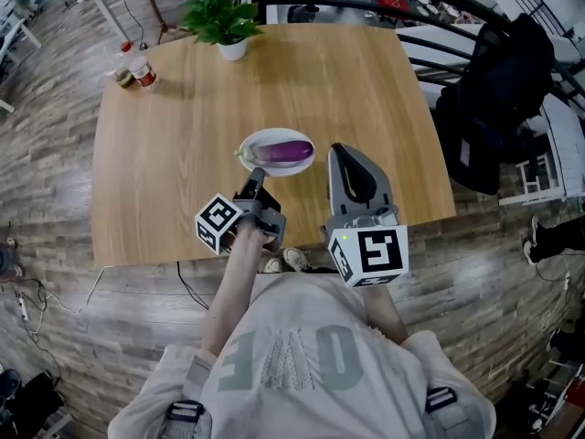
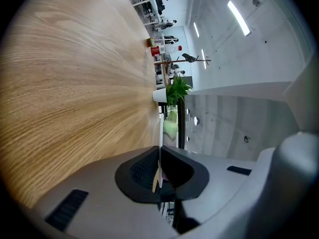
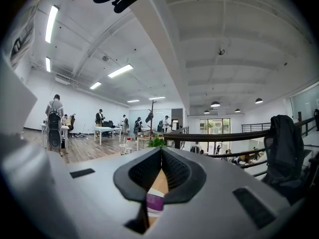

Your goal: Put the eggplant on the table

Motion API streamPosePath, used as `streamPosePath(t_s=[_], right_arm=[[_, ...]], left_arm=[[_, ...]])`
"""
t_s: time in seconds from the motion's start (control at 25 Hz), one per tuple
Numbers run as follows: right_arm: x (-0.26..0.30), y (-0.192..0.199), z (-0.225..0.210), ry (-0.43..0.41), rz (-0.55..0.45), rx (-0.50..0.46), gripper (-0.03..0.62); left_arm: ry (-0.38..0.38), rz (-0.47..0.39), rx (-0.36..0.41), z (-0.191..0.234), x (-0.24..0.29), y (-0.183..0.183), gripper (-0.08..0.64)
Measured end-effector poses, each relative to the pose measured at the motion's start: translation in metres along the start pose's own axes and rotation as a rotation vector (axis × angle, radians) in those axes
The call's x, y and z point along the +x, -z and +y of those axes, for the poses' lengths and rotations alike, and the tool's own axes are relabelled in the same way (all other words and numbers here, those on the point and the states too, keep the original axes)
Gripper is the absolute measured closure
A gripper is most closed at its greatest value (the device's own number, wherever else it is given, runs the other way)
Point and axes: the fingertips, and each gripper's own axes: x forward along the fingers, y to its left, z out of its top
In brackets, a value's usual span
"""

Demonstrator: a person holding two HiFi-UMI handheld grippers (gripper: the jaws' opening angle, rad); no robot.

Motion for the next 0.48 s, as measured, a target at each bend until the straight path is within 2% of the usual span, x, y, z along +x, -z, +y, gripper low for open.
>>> streamPosePath(t_s=[0.24,0.48], right_arm=[[-0.009,0.003,-0.011,0.016,0.01,0.008,0.574],[-0.022,0.006,-0.026,0.057,0.022,0.007,0.574]], left_arm=[[-0.041,-0.002,0.01,0.025,0.005,0.005,0.541],[-0.079,0.014,-0.018,0.05,0.006,0.013,0.541]])
